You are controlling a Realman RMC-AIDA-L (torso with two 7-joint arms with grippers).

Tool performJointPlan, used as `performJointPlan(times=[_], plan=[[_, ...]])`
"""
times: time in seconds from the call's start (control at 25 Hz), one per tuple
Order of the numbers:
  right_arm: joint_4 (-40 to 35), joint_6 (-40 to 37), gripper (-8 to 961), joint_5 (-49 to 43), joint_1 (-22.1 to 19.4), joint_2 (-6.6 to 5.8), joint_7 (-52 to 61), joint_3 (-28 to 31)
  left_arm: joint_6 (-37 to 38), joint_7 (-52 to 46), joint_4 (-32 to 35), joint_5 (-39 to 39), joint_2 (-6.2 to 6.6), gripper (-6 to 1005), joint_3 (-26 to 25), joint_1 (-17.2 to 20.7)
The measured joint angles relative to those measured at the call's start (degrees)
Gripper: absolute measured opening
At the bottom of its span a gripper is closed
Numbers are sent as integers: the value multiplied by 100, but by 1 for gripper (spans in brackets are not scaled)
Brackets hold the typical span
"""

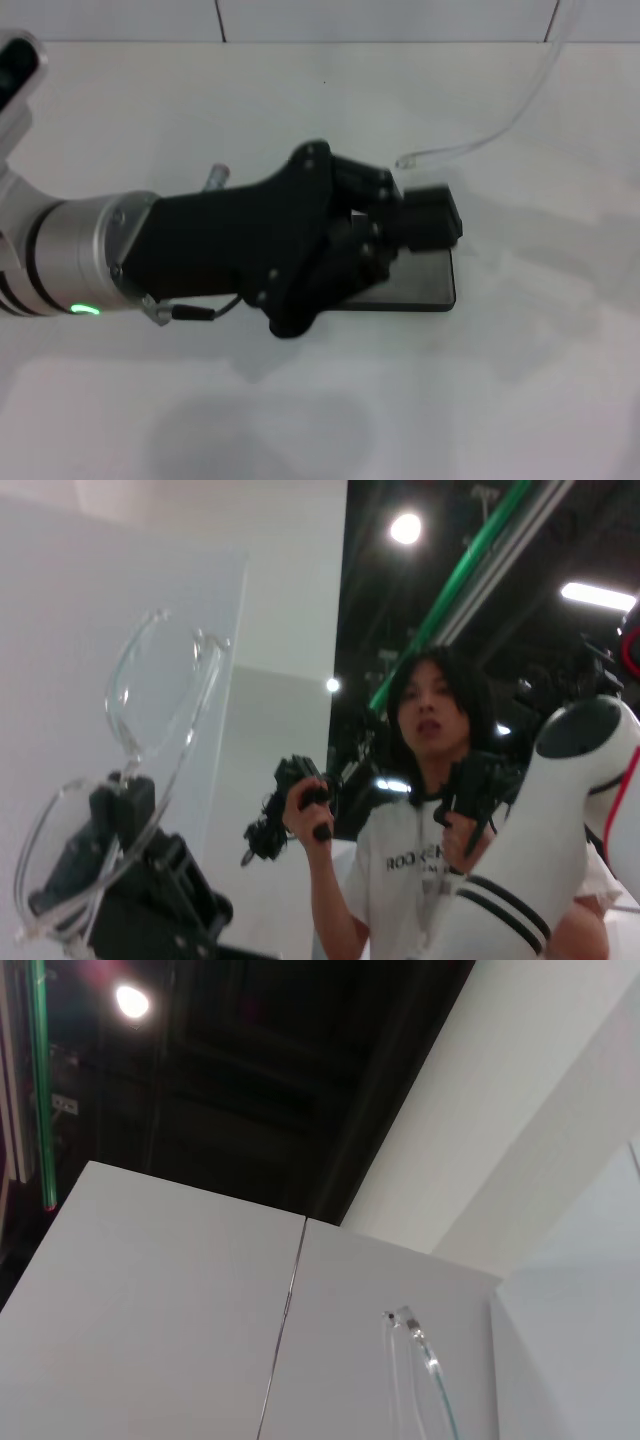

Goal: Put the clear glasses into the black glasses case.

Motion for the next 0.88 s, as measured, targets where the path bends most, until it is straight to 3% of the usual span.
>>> performJointPlan(times=[0.88], plan=[[198,539,40,-2,151,9,-341,-781,-69,1,-190,-1404,7,59,104,133]])
